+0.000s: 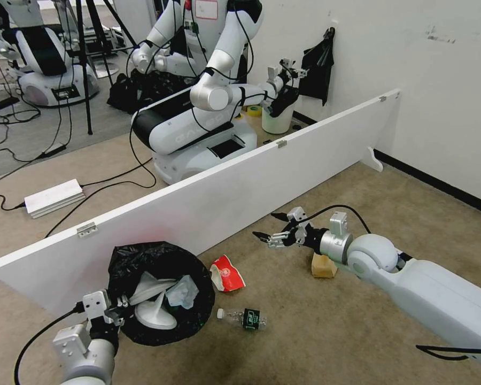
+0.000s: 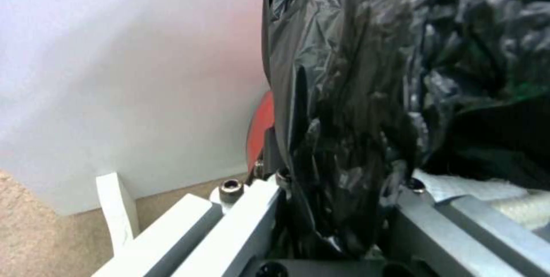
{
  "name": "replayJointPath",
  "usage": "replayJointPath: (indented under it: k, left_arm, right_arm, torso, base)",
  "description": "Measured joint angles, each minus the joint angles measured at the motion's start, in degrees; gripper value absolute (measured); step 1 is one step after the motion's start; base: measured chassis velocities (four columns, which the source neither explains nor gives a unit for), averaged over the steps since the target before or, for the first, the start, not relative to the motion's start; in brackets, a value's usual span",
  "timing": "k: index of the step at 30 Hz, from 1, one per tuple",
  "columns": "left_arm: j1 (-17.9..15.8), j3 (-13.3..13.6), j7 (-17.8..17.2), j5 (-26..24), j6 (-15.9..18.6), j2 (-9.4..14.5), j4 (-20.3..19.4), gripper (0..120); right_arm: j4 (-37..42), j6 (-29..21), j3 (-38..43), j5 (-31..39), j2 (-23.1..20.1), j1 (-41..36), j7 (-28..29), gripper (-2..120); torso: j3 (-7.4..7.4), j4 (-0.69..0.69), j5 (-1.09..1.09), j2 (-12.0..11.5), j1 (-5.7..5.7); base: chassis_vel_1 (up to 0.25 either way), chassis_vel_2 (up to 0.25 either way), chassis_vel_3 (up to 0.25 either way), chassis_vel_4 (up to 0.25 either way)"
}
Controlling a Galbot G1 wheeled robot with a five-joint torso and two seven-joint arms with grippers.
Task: Pick up the trash bin, then pick up the garbage from the floor and place it into the trash bin.
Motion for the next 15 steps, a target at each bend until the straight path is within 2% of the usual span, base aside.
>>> replayJointPath:
  k: [5, 15]
  left_arm:
    - [2.03, -0.96, -0.26, -0.57, 0.11, -0.65, -1.67, 0]
    - [3.58, -2.99, -0.36, -0.54, 0.27, -1.59, -2.04, 0]
  right_arm:
    - [-0.07, 0.0, -0.28, 0.0, -0.08, 0.14, 0.01, 96]
    - [-1.2, -0.68, -3.0, -0.9, -0.01, 0.91, -0.43, 99]
  torso:
    - [0.0, 0.01, 0.01, 0.0, 0.0]
    - [0.0, -0.01, 0.0, 0.0, 0.0]
  base:
    - [0.0, 0.0, 0.0, 0.0]
    - [0.0, 0.0, 0.0, 0.0]
